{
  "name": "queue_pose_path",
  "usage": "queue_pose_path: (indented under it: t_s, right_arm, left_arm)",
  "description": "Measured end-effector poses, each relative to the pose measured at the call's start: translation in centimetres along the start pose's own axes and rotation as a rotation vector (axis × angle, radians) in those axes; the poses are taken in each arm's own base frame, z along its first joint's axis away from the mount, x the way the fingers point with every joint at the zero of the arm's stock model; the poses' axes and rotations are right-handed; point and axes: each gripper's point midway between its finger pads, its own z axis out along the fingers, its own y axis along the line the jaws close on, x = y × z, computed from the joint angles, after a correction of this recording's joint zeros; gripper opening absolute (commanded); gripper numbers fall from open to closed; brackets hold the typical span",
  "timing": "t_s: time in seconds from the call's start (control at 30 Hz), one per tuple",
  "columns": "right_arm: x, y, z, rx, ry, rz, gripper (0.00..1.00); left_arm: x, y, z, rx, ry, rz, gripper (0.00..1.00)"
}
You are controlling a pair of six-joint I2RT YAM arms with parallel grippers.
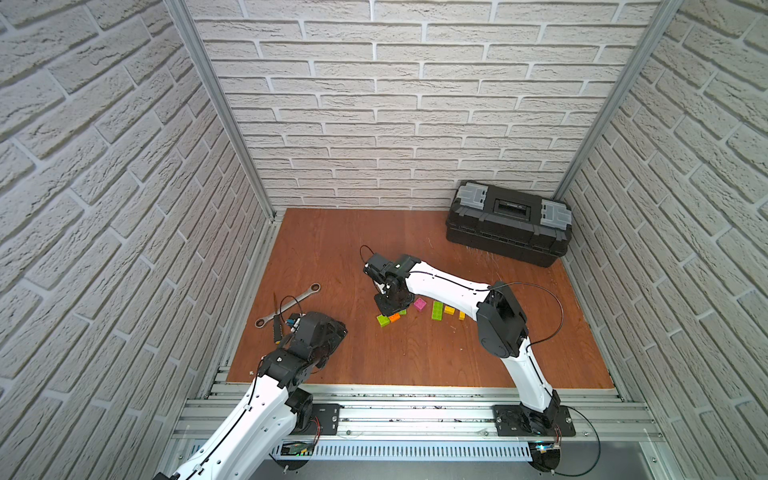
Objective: Assemble a carrot with lego
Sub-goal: Assemble the lego brick with the lego brick.
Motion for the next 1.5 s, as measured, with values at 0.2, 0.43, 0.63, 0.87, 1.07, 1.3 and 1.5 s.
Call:
queue_pose_path:
  t_s: [0.2, 0.43, 0.63, 0.87, 1.07, 1.3, 1.5]
  right_arm:
    - [-0.9, 0.6, 0.7, -0.025, -0.045, 0.003, 0.08]
    - [-1.7, 1.2, 0.7, -0.045, -0.078, 0.000, 0.08]
    - [-1.6, 1.6, 0.7, -0.052, -0.080, -0.001, 0.08]
    - [-0.9, 2.2, 1.2, -0.050, -0.067, -0.006, 0.07]
    - [-0.2, 2.3, 1.6, -0.043, -0.052, -0.010, 0.07]
    - [-0.3, 2.2, 1.6, -0.037, -0.056, -0.011, 0.07]
    - [-0.3, 2.2, 1.6, -0.031, -0.057, -0.007, 0.07]
  left_arm:
    - [0.0, 0.1, 0.0, 0.005, -0.001, -0.007, 0.81]
    - [0.1, 0.4, 0.1, -0.002, 0.001, -0.008, 0.81]
    - [0.1, 0.4, 0.1, 0.000, 0.001, -0.009, 0.81]
    - [0.1, 0.4, 0.1, 0.002, 0.000, -0.009, 0.81]
    - [0.1, 0.3, 0.0, 0.006, -0.001, -0.010, 0.81]
    - [0.1, 0.4, 0.1, 0.005, -0.001, -0.010, 0.81]
    - [0.2, 0.5, 0.1, 0.001, 0.000, -0.010, 0.81]
